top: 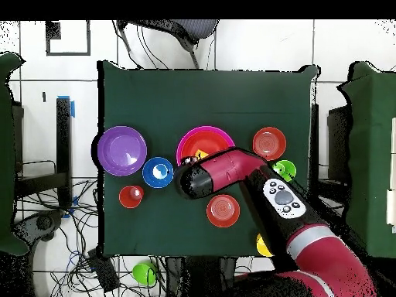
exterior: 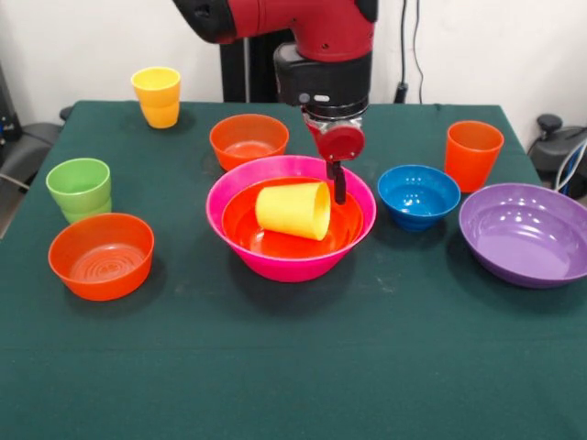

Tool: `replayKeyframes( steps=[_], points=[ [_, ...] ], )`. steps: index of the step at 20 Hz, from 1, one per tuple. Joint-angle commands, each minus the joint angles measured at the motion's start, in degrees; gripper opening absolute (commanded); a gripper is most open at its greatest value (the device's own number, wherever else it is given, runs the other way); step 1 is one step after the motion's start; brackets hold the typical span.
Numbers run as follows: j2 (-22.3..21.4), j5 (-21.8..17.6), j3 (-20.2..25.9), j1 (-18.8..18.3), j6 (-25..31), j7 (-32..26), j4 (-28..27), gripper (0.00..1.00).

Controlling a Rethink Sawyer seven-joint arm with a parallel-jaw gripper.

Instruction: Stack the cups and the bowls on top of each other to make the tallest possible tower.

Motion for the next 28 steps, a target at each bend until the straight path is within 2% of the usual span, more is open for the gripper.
replayKeyframes(
  steps=[1,7,13,18,24,28],
  points=[
    [3.6,-4.9,-1.8,0.6,5.9,-2.6,0.2,1.00],
    [2.7,-10.2,-4.1,3.6,8.4,-5.6,-1.8,1.00],
    [2.2,-13.9,-4.6,4.9,6.7,-4.9,-3.5,1.00],
    [2.0,-16.8,-6.7,8.3,7.7,-3.4,-5.4,1.00],
    [0.8,-18.3,-8.0,11.0,6.7,-1.0,-6.5,1.00],
    [-1.0,-18.8,-8.8,12.2,2.2,3.8,-6.6,1.00]
  ],
)
